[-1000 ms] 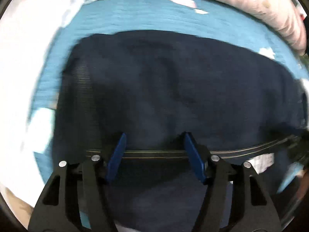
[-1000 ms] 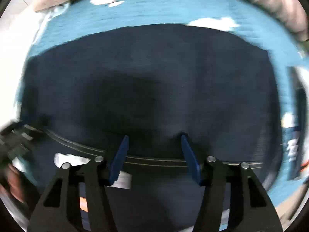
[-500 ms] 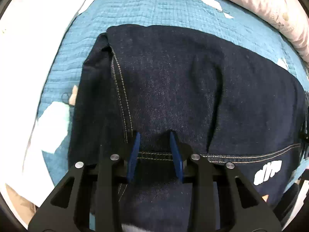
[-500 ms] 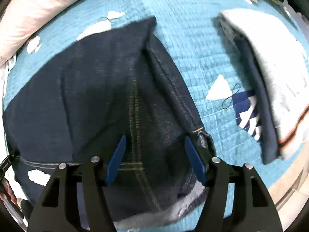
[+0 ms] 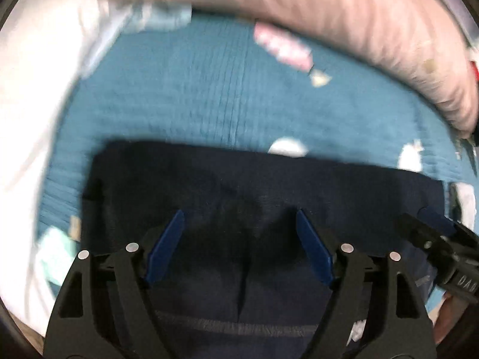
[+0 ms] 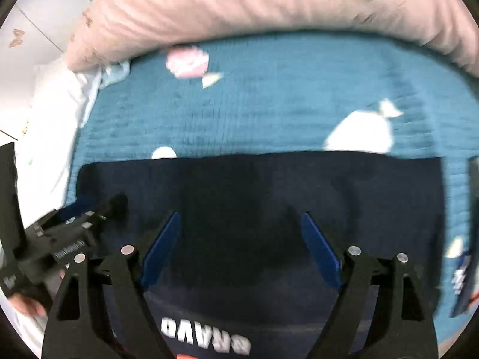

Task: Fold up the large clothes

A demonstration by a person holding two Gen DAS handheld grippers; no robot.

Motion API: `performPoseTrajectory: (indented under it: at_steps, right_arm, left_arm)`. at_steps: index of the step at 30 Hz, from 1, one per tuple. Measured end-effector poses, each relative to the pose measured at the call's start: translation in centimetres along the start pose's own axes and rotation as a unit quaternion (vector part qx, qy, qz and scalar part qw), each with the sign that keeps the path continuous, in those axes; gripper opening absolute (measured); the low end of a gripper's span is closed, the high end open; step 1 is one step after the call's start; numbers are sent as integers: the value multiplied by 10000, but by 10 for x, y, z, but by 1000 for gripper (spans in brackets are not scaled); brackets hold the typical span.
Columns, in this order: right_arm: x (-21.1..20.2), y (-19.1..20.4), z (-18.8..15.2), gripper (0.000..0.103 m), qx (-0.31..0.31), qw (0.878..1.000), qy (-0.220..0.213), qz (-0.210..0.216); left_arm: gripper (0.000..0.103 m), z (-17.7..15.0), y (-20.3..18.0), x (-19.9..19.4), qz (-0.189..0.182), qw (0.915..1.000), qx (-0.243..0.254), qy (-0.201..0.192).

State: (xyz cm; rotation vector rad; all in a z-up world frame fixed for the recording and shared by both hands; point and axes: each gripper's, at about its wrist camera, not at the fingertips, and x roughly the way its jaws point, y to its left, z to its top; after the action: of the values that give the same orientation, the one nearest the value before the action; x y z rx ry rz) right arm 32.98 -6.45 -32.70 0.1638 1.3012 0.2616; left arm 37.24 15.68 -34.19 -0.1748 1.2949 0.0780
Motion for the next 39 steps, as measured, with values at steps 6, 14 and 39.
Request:
performPoseTrajectory:
  at_steps: [6, 14, 39]
  right_arm:
    - [18, -19, -5, 80, -370, 9966, 70, -739]
    - [4, -148, -22, 94, 970, 9895, 180, -1053]
    - [-22, -3, -177, 95, 185, 9992, 62, -352]
  left_arm:
    - [84, -3, 15, -3, 242, 9986, 350, -305]
    - [84, -6, 44, -9, 385, 9981, 332, -335]
    - [87, -152, -12, -54, 73, 9995, 309, 52]
